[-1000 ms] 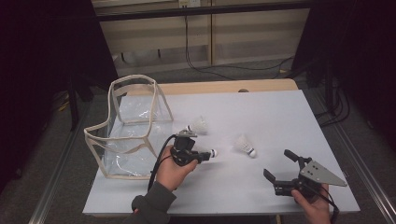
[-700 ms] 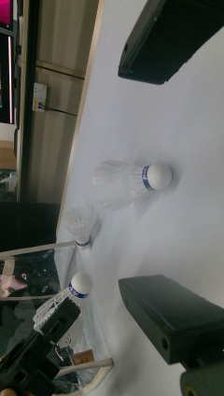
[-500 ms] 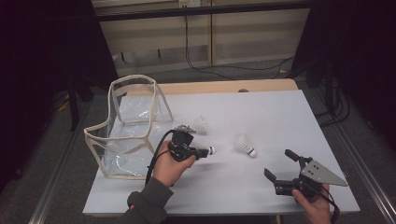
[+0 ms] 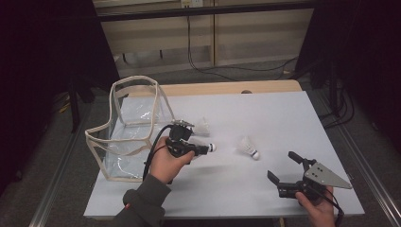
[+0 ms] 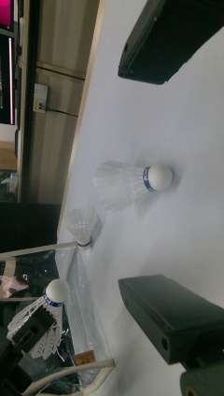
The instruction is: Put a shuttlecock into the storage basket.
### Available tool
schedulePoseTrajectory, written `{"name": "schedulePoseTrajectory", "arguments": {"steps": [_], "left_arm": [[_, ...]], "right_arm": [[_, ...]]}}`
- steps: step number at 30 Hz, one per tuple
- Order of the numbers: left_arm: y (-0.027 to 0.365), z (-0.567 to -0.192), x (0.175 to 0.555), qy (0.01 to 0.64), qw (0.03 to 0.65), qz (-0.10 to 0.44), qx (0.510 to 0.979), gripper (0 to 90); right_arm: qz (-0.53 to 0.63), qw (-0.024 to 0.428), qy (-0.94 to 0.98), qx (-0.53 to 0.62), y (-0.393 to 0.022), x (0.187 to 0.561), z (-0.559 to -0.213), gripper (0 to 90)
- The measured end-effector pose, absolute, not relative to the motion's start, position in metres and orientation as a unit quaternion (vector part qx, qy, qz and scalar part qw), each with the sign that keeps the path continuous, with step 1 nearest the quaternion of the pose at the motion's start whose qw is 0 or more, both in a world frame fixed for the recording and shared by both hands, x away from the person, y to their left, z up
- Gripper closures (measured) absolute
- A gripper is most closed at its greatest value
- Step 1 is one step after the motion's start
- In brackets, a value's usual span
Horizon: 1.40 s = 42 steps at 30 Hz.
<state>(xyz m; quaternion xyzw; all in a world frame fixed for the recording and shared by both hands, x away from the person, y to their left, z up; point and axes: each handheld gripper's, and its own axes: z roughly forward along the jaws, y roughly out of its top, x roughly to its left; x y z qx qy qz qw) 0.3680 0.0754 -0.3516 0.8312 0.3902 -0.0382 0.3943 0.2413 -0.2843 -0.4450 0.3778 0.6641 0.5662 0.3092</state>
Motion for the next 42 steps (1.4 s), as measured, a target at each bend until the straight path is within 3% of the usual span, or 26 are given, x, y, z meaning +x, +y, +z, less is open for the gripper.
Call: {"name": "schedulePoseTrajectory", "arguments": {"steps": [42], "left_arm": [[0.077, -0.3, 0.388, 0.402, 0.382, -0.043, 0.831, 87.6]], "right_arm": [[0.57, 0.308, 0.661, 0.379, -0.285, 0.24, -0.444, 1.8]]}}
